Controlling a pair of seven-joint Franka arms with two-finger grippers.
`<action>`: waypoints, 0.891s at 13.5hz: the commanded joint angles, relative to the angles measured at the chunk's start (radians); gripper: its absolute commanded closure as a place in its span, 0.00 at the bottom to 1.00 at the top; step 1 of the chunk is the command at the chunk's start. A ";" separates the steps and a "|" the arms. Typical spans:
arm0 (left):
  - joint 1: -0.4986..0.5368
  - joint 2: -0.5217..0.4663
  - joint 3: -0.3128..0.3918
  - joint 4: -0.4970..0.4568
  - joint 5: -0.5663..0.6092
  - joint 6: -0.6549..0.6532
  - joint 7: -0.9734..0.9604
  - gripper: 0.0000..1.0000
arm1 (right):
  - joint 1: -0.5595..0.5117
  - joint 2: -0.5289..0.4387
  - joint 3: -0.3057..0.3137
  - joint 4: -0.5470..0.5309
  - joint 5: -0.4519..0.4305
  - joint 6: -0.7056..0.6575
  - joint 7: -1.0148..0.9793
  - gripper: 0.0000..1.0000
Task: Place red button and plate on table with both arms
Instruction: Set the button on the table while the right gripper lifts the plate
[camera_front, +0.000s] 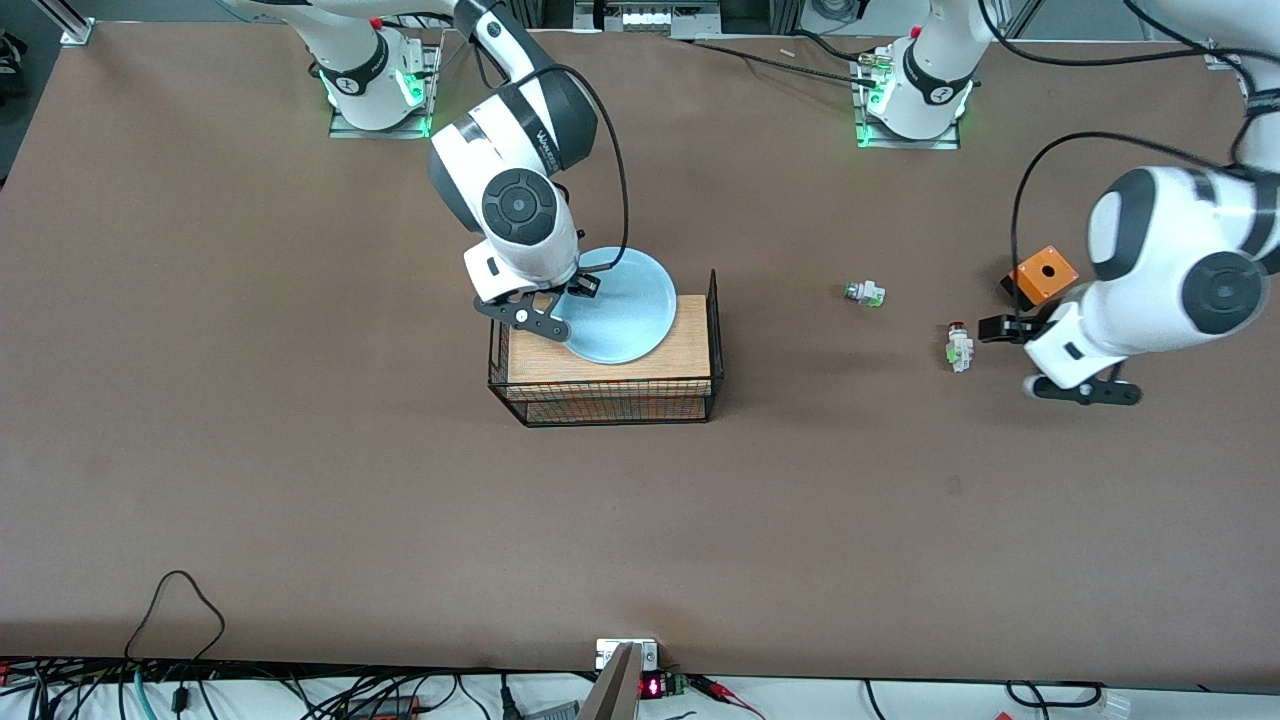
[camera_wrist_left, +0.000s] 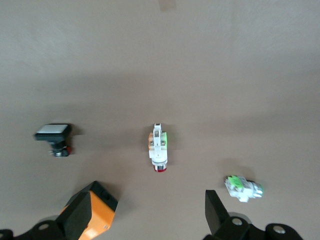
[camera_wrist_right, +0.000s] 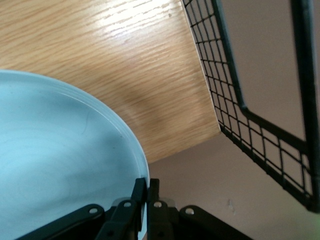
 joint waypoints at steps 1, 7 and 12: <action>-0.007 0.018 0.003 0.168 -0.007 -0.101 0.003 0.00 | -0.007 0.004 -0.002 0.000 0.011 -0.021 0.021 1.00; -0.026 0.012 0.000 0.340 -0.039 -0.193 -0.078 0.00 | -0.019 -0.003 -0.003 0.075 0.012 -0.140 0.021 1.00; -0.017 0.006 0.001 0.473 -0.036 -0.337 -0.078 0.00 | -0.048 -0.013 -0.005 0.150 0.097 -0.251 0.019 1.00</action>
